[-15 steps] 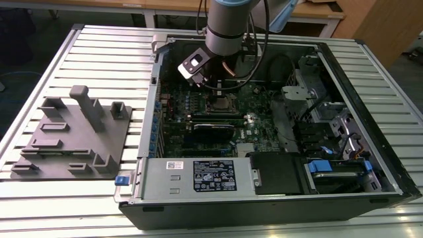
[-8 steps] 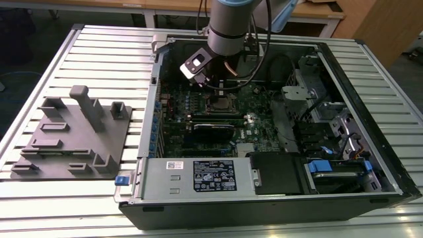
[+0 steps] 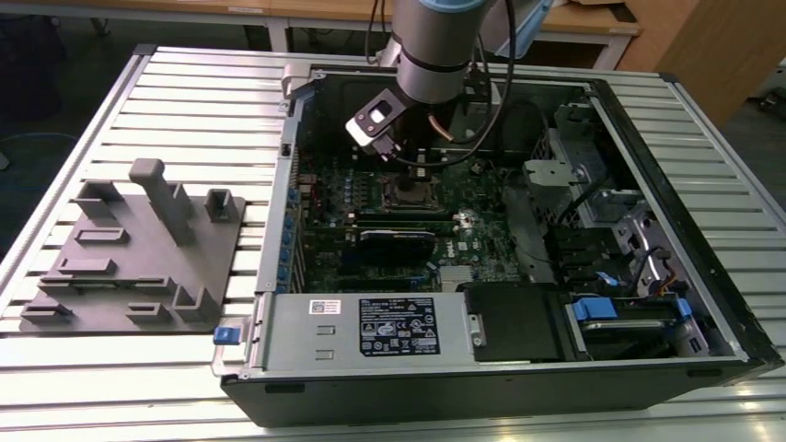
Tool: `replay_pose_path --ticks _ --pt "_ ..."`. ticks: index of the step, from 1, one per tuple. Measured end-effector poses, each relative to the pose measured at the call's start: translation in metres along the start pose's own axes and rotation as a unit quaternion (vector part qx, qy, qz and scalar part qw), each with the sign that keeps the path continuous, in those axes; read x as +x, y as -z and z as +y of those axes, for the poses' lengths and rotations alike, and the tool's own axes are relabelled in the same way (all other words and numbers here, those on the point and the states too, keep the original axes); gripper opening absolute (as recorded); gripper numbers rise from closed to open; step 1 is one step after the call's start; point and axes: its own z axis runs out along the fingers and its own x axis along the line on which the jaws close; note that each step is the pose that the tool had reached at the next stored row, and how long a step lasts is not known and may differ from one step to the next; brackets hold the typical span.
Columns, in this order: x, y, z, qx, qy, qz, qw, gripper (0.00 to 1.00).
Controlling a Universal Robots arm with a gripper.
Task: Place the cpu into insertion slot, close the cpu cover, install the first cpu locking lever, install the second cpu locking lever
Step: 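Close the cpu cover, then install the first cpu locking lever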
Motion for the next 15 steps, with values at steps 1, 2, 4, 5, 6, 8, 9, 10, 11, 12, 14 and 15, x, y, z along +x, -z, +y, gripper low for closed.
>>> replay_pose_path --ticks 1,2,4,5,6,8,9,10,11,12,14,15 --pt "0.0 -0.0002 0.0 -0.0008 0.0 -0.0005 1.0 0.11" --pt "0.0 -0.0002 0.0 -0.0025 0.0 -0.0009 1.0 0.11" --pt "0.0001 -0.0002 0.0001 -0.0034 0.0 -0.0008 0.99999 0.11" --pt "0.0001 0.0001 0.0001 -0.0035 0.0 -0.001 0.99999 0.11" --pt "0.0001 0.0004 0.0001 -0.0036 0.0 -0.0009 0.99999 0.11" --pt "0.0001 0.0012 0.0 -0.0037 0.0 -0.0009 0.99999 0.11" --pt "0.0001 0.0012 0.0 -0.0038 0.0 -0.0008 0.99999 0.11" --pt "0.0001 0.0013 0.0 -0.0045 0.0 -0.0009 0.99999 0.11" --pt "0.0001 0.0016 0.0 -0.0048 0.0 -0.0008 0.99999 0.11" --pt "0.0001 0.0017 0.0 -0.0048 0.0 -0.0008 0.99999 0.11" --pt "0.0001 0.002 0.0 -0.0048 0.0 -0.0009 0.99999 0.11" --pt "0.0002 0.0021 0.0 -0.0048 0.0 -0.0008 0.99999 0.11"
